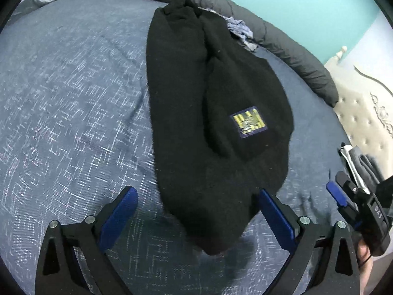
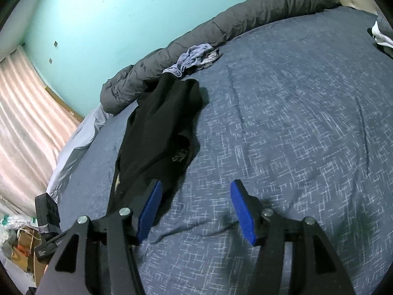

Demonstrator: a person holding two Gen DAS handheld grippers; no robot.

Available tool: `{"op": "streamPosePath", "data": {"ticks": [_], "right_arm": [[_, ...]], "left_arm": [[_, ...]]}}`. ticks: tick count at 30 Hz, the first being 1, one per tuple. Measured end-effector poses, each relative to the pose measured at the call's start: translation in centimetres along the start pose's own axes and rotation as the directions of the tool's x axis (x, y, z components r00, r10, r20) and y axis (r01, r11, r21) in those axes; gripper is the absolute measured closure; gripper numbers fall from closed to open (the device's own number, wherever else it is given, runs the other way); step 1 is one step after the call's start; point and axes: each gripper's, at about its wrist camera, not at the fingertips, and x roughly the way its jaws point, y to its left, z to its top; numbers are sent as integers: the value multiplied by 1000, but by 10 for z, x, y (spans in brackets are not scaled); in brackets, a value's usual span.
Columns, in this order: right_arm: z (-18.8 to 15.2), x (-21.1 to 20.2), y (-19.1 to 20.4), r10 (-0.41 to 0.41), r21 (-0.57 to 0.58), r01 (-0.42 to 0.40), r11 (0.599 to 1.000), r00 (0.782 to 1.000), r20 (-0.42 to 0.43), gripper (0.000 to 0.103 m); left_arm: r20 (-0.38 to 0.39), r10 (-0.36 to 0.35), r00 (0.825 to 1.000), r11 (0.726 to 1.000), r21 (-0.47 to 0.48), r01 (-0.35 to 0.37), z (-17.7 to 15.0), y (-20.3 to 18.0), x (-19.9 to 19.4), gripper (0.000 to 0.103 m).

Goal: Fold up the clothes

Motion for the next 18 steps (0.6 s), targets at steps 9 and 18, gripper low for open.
{"op": "streamPosePath", "data": {"ticks": [9,18], "right_arm": [[-1,4,0,-3,0,3,1000,1000,-2,44],[-3,7,3,-3,-13,3,1000,1000,-9,44]], "left_arm": [[-49,-40,998,999,2,40,0,1,12,49],[-19,-55,998,998,30,55,2,2,1,76]]}}
